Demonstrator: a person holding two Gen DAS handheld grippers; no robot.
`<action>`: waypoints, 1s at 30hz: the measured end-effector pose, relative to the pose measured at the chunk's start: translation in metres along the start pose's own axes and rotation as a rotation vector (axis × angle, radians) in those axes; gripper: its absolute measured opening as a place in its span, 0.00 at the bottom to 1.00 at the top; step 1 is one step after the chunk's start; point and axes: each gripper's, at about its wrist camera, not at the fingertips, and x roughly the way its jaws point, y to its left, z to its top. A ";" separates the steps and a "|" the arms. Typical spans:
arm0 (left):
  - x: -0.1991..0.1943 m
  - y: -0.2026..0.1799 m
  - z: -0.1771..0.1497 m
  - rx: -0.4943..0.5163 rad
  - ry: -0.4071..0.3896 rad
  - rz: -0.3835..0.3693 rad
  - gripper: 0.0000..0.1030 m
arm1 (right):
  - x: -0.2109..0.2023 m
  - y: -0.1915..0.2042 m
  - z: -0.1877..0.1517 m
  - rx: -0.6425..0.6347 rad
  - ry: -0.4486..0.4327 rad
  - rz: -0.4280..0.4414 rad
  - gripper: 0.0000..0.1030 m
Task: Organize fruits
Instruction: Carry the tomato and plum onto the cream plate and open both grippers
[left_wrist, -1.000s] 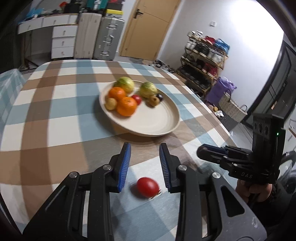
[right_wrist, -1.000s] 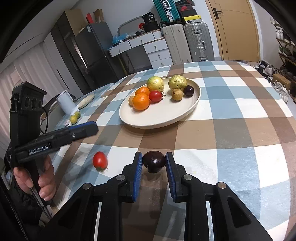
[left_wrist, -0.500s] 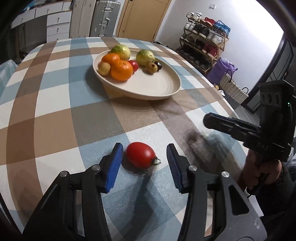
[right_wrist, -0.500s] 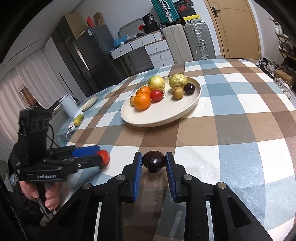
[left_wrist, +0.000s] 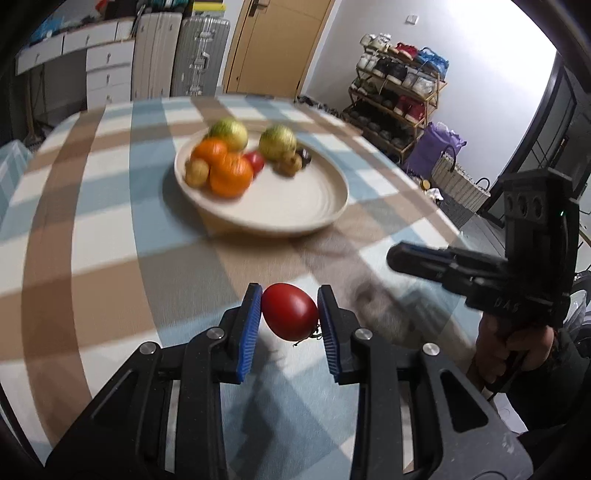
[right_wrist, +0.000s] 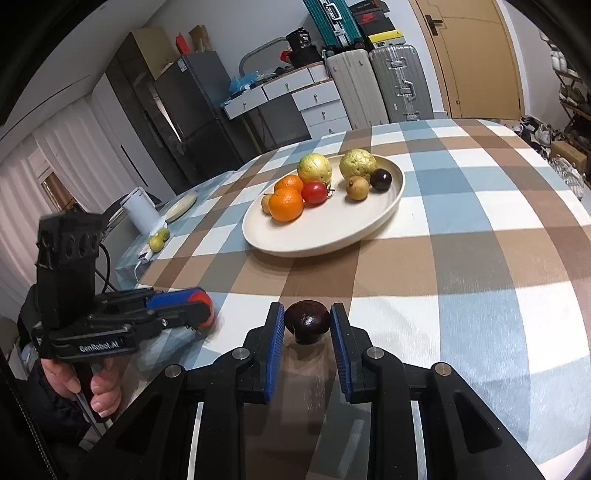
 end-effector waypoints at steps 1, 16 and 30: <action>-0.001 -0.001 0.008 0.007 -0.009 0.002 0.27 | 0.000 0.000 0.003 -0.001 -0.002 0.003 0.25; 0.050 -0.003 0.080 0.034 -0.033 0.030 0.27 | 0.026 -0.022 0.070 0.035 -0.025 0.047 0.25; 0.100 0.003 0.096 0.052 0.003 0.053 0.27 | 0.095 -0.043 0.123 0.112 0.054 0.075 0.25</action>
